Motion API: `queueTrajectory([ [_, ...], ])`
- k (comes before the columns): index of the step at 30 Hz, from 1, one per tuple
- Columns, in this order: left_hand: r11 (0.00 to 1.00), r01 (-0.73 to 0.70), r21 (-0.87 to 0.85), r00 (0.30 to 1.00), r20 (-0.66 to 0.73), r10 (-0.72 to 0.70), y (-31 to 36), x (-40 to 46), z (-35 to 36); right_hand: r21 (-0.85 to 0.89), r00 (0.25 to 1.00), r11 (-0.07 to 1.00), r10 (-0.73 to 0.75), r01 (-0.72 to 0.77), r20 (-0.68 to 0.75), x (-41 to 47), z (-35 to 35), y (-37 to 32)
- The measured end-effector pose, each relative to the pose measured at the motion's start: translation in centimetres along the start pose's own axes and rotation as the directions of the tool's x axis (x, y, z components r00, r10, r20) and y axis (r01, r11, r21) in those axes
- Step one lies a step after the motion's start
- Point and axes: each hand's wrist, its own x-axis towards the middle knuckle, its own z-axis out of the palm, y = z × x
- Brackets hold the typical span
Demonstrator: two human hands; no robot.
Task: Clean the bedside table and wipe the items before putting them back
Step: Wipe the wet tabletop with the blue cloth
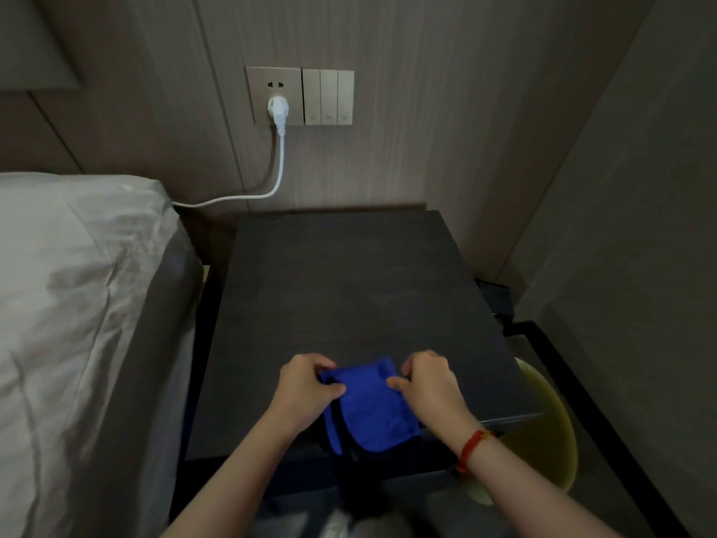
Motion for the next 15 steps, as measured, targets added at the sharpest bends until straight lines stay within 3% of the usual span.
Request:
queueTrajectory([
  [3, 1.000, 0.009, -0.016, 1.000, 0.006, -0.009, 0.9, 0.8, 0.6, 0.083, 0.990, 0.994, 0.053, -0.064, 0.128, 0.9, -0.1, 0.5],
  [8, 0.999, -0.034, -0.015, 0.998, 0.057, 0.035, 4.4, 4.5, 2.1, 0.173, 0.973, 0.971, 0.131, -0.164, 0.188, 4.6, -3.2, 3.1],
  [15, 0.987, -0.151, -0.044, 0.988, -0.024, 0.151, 10.3, 10.6, 7.5, 0.363, 0.971, 0.921, 0.199, -0.138, -0.135, 11.5, -8.2, 6.7],
])
